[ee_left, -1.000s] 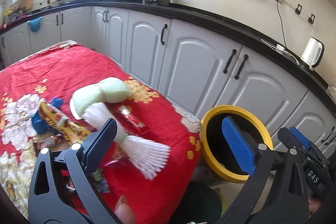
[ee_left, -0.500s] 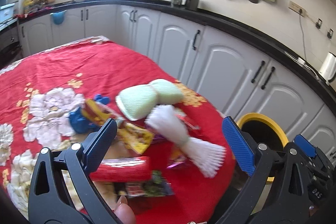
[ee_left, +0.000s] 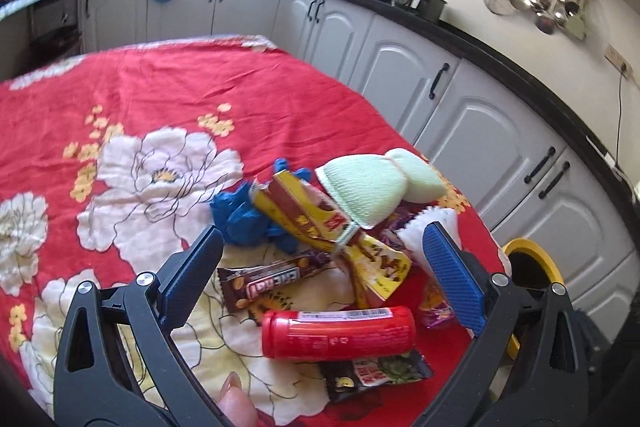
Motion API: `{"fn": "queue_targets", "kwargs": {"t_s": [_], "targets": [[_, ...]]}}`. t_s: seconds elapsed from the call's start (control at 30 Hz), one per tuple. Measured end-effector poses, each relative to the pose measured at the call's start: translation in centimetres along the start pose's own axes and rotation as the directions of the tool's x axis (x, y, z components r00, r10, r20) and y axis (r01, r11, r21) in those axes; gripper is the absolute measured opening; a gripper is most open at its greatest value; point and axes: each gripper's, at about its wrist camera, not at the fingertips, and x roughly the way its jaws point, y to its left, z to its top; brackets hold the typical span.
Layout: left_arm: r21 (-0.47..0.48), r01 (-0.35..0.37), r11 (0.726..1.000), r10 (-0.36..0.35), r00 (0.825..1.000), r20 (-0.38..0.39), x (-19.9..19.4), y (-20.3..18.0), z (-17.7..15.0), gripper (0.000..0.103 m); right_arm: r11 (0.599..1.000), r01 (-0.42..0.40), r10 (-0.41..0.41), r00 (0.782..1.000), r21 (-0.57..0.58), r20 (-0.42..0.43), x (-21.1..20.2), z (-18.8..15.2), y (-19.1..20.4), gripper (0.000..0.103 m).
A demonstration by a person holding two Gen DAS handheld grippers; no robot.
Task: Collect trash
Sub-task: 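Grasp the brown snack wrapper with the left tool while the right tool grasps the white mesh bundle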
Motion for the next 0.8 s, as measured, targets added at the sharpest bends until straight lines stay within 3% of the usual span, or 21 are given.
{"fn": "queue_targets", "kwargs": {"t_s": [0.27,0.57,0.8], "targets": [[-0.138,0.069,0.988,-0.085,0.990,-0.113,2.7,0.8,0.5,0.068,0.999,-0.026,0.024,0.997,-0.019,-0.068,3.3,-0.1,0.4,0.070],[-0.251,-0.007,0.968,-0.046,0.977,-0.208,6.6,1.4,1.2,0.066,0.997,-0.073,0.069,0.989,-0.020,-0.134,4.7,-1.2,0.3,0.033],[-0.295,-0.056,0.954,-0.019,0.969,-0.245,8.1,2.1,1.2,0.043,0.994,-0.109,0.105,0.986,-0.028,-0.127,4.1,-1.7,0.3,0.021]]}}
